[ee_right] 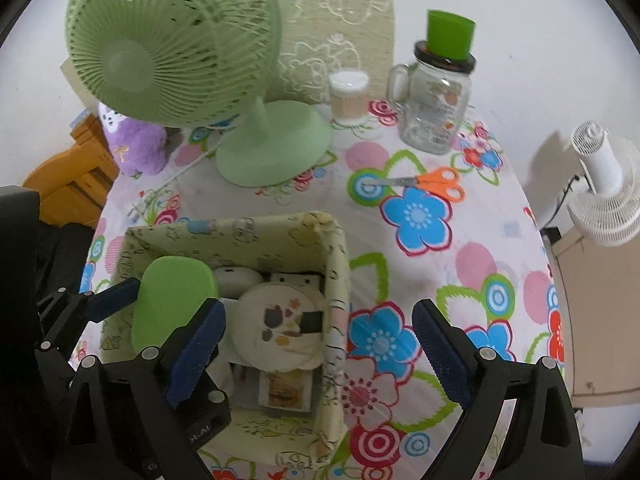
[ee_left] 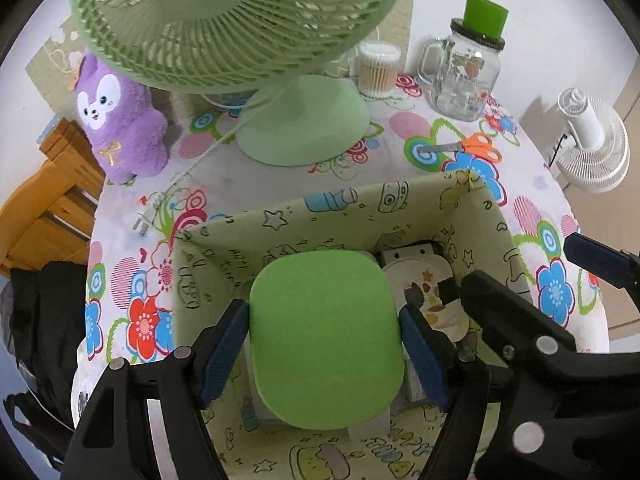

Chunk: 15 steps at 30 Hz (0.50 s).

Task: Organize rigid objects
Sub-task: 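Lower the green lid and beige case into the box and open both tools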

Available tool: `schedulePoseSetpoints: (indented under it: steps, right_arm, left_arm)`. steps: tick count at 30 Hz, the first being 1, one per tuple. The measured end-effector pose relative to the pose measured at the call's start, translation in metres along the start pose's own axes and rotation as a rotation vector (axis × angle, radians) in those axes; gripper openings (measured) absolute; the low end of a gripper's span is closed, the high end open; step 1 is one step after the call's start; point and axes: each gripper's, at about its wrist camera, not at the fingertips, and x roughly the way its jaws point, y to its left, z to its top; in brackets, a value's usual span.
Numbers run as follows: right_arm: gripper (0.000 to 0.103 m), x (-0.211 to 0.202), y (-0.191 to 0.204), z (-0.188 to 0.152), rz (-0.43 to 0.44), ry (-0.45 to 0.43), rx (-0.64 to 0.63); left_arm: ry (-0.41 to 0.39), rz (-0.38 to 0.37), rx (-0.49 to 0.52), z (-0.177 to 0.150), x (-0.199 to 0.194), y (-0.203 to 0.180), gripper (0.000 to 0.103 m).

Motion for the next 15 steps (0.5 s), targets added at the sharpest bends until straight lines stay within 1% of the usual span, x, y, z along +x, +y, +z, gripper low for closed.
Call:
schedulePoseSetpoints:
  steps: [4, 15]
  right_arm:
    - [0.096, 0.007, -0.005, -0.001, -0.009, 0.014, 0.011]
    - [0.096, 0.018, -0.011, 0.003, -0.015, 0.032, 0.033]
  left_arm:
    - [0.014, -0.001, 0.010, 0.001, 0.008, -0.003, 0.078]
    - [0.018, 0.023, 0.031, 0.009, 0.019, -0.009, 0.077]
